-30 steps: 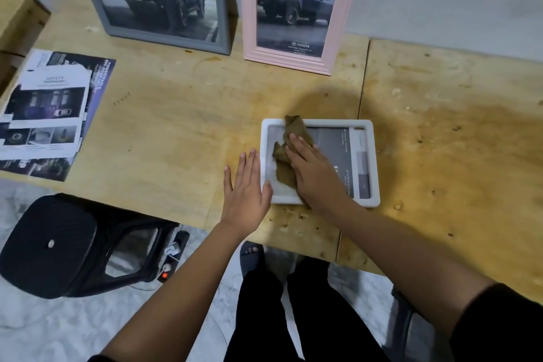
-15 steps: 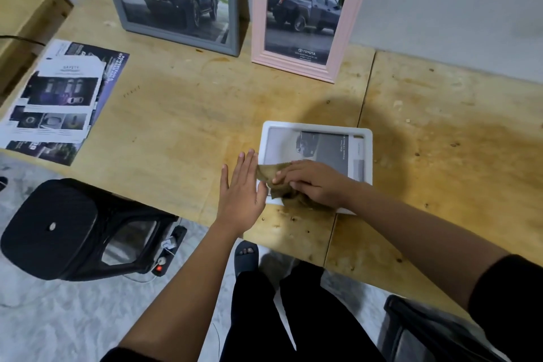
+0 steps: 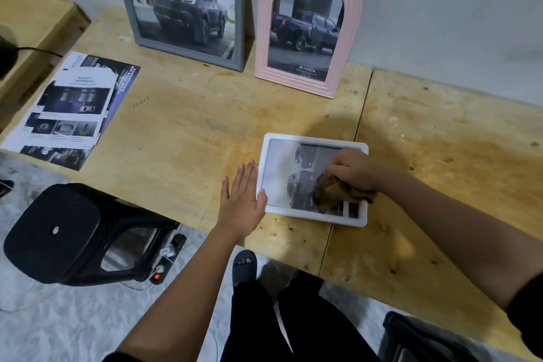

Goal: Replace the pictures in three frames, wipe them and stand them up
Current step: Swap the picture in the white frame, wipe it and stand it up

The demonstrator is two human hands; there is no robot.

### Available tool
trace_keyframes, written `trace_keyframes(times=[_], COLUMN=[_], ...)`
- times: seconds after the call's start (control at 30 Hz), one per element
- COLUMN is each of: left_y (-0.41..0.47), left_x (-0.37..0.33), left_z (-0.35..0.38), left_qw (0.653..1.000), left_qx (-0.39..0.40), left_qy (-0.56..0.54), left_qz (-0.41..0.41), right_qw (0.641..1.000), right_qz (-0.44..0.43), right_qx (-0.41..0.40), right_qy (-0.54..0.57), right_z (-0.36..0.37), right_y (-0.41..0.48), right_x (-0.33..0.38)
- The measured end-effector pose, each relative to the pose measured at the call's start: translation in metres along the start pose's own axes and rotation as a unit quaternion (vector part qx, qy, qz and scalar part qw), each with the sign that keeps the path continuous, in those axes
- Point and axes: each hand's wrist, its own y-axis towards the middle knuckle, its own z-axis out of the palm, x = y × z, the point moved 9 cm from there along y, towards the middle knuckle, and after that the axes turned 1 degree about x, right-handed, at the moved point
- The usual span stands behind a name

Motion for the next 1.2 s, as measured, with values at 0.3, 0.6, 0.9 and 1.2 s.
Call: trace_keyframes(times=[0.3,0.6,0.9,1.2], left_y=[0.000,0.006,0.030,0.029], left_x=[0.001,-0.005,-0.016,-0.016], left_z=[0.002,-0.015,-0.012,-0.009], left_qw=[1.000,0.999,0.996,0.993], left_qx=[-0.001,0.005,-0.079,-0.095], left_qy=[0.005,-0.033,-0.038,-0.030], left_qz=[0.010,-0.022,-0.024,-0.055], right_qw=[0.979,0.956,0.959,0.953], right_qz=[-0.169,-0.051,-0.050,-0.026], right_qx=[-0.089,-0.286,-0.196,-0.244], right_qy=[-0.066,0.029,-0.198,-0.176], right_z=[0.040,-0.070,0.010,-0.016], right_y=[-0.004,-0.032,0.058,0.034], right_x=[0.055,0.009,0.058,0.027])
